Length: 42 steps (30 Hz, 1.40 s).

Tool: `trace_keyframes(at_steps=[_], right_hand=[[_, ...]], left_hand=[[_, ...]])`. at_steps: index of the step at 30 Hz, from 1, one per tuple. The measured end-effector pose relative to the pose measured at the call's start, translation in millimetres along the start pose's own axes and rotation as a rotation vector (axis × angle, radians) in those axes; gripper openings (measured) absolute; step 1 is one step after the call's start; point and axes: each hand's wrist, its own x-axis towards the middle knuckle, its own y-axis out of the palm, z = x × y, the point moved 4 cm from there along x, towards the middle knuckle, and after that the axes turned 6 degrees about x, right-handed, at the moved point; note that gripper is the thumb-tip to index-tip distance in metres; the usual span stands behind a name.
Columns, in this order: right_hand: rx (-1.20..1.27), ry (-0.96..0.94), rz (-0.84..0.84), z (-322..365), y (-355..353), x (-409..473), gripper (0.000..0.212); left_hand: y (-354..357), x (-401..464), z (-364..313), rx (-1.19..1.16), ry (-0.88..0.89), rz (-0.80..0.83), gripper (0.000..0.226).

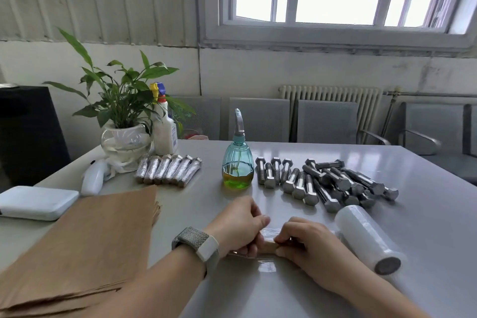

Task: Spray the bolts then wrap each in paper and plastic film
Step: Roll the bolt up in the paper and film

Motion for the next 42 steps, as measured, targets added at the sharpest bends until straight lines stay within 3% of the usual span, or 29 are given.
trace_keyframes(at_steps=[5, 9, 12, 16, 22, 30, 35, 42], right_hand=[[0.008, 0.007, -0.015, -1.8, 1.9, -0.7, 0.008], [0.021, 0.009, -0.025, -3.5, 2.6, -0.6, 0.008], [0.020, 0.011, -0.024, -5.0, 3.1, 0.1, 0.008], [0.019, 0.019, -0.020, -6.7, 4.4, 0.8, 0.008], [0.025, 0.006, -0.023, -6.7, 4.4, 0.9, 0.008], [0.010, -0.013, -0.014, -6.6, 6.0, -2.5, 0.030], [0.001, -0.042, 0.010, -5.2, 6.9, -4.5, 0.032], [-0.023, -0.063, 0.030, -4.8, 7.2, -4.0, 0.023]], left_hand=[[2.8, 0.8, -5.7, 0.182, 0.011, 0.069, 0.024], [2.2, 3.4, -6.2, 0.144, -0.019, 0.066, 0.016], [1.8, 1.8, -4.7, 0.108, 0.000, 0.089, 0.025], [2.4, -6.3, -0.9, 0.122, 0.122, 0.092, 0.023], [-1.3, -17.1, 1.8, 0.346, 0.336, 0.098, 0.018], [0.6, -13.5, -5.7, 0.317, 0.297, 0.190, 0.016], [-0.9, -13.7, -6.7, 0.114, 0.191, 0.221, 0.023], [0.6, -12.3, -4.7, 0.048, 0.143, 0.191, 0.032]])
